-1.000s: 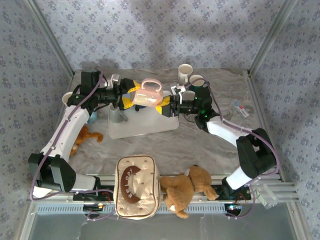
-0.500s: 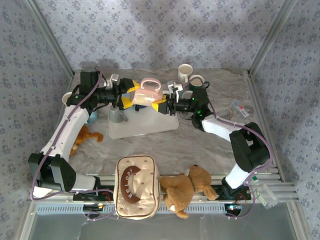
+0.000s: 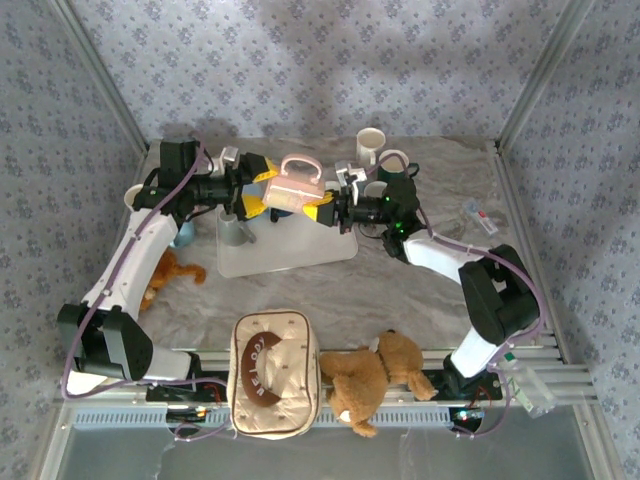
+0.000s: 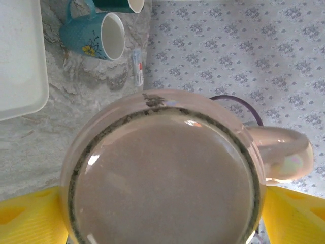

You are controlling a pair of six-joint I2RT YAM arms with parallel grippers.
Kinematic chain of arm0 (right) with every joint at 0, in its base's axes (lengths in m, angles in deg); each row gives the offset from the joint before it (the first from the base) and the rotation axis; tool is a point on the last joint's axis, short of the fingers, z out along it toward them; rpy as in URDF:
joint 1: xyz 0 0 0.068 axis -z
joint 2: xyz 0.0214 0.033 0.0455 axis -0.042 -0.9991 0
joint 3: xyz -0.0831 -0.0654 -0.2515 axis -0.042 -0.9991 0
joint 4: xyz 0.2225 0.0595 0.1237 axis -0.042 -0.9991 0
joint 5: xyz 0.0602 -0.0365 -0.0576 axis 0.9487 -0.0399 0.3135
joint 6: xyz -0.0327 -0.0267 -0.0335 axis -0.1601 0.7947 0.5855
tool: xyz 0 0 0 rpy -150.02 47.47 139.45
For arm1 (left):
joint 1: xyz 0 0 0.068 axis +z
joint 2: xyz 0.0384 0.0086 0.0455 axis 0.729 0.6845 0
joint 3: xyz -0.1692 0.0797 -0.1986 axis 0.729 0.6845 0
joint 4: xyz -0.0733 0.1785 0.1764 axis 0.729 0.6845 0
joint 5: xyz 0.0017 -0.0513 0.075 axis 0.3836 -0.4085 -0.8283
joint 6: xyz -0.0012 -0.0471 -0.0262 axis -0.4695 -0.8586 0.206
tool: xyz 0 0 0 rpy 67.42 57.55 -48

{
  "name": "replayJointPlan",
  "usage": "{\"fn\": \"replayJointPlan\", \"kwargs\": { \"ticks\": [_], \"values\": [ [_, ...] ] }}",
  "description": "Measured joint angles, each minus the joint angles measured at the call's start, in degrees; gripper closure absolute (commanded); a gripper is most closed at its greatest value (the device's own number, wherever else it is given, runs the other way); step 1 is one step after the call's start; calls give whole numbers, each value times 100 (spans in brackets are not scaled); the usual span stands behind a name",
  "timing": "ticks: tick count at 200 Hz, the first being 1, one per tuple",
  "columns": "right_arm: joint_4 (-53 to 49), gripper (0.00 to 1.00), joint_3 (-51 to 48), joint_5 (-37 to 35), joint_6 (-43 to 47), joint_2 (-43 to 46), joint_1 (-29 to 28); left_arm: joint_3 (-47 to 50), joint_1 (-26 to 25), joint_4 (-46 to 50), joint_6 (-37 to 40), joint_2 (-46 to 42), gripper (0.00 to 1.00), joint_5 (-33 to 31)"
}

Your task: Turn the mug right side up

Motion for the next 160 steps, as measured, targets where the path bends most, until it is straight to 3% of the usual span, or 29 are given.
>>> {"fn": "replayJointPlan", "kwargs": {
  "ticks": [60,108,160],
  "values": [
    [-695,99,2,-129,7,186,33,-293,168,516,697,-4,0,-81],
    [-2505,99,7,-577,446,417,72,-658,378,1263,1692,-116,0,-396],
    [-4922,98,271,-1410,1145,1259,111,-654,378,1937,2643,-363,1,-1115]
  ]
}}
